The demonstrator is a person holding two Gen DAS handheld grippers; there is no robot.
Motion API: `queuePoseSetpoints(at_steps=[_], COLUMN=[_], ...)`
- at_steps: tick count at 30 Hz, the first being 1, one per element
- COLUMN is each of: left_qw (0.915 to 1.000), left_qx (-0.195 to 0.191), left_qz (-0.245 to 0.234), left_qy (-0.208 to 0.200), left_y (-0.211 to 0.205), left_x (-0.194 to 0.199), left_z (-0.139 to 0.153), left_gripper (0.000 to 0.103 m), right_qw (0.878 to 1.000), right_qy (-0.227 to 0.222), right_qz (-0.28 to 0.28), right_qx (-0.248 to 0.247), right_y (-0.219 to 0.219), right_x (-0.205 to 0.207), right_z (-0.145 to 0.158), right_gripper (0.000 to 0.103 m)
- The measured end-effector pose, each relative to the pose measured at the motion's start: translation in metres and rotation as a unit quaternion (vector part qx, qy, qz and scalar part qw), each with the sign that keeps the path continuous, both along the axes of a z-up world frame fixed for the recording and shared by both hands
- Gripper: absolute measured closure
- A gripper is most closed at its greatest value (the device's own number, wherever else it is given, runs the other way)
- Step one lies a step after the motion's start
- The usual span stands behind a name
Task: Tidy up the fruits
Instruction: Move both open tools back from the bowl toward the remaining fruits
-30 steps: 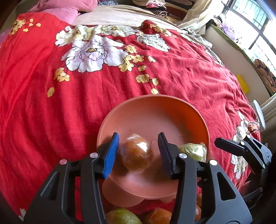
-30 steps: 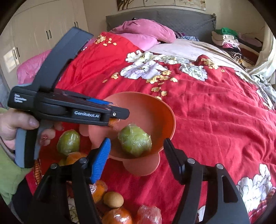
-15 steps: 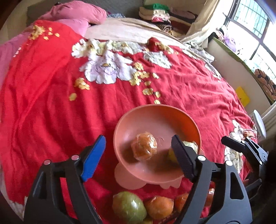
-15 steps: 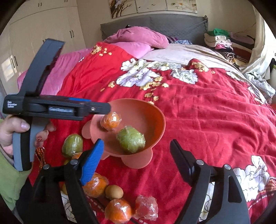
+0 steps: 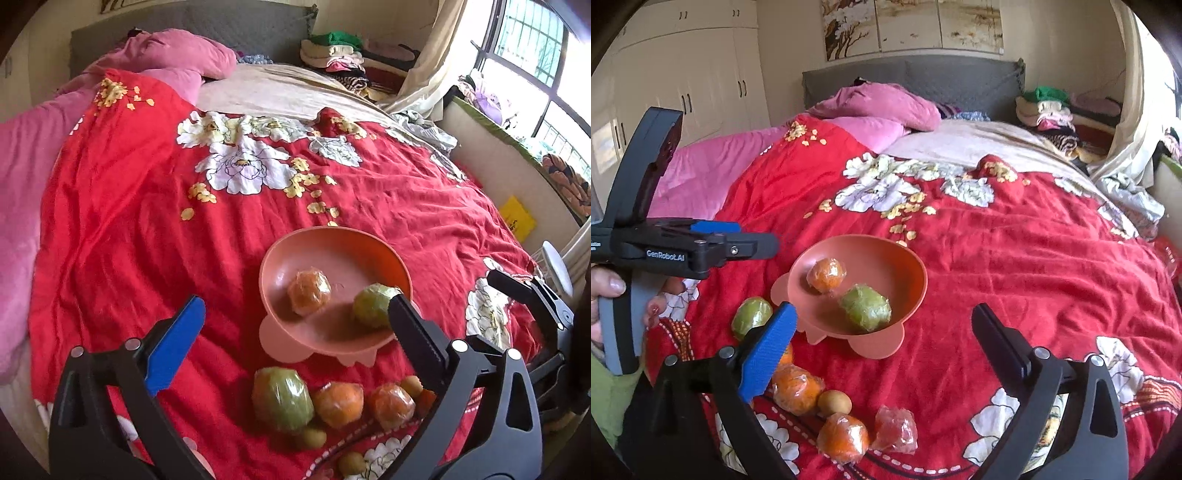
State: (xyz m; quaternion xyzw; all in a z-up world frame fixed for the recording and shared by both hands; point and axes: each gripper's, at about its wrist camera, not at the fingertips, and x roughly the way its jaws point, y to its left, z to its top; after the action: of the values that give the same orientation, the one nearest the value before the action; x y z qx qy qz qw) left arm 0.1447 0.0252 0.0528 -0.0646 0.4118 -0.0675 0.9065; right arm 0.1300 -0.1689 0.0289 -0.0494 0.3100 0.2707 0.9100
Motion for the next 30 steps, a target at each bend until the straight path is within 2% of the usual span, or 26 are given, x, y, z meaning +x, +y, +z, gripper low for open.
queuePoseSetpoints(at_steps=[12,30], left_qw=[0.9999,0.9989], left_qx=[0.001,0.01], left_qz=[0.016,0.011], left_qy=[0.006,0.043], left_y=[0.012,0.012], left_x=[-0.024,-0.056], left_z=[-0.01,-0.036], left_gripper=[0.01,0.01], right_qw=[1.0,0.999], right_qy=[0.008,0.042], right_qz=[0.008,0.02], right_qx=[0.0,-0.025], right_y=[-0.006,-0.006], right_x=[-0.027,-0.062], right_z=[0.0,-0.029], right_gripper=[0.007,0.006])
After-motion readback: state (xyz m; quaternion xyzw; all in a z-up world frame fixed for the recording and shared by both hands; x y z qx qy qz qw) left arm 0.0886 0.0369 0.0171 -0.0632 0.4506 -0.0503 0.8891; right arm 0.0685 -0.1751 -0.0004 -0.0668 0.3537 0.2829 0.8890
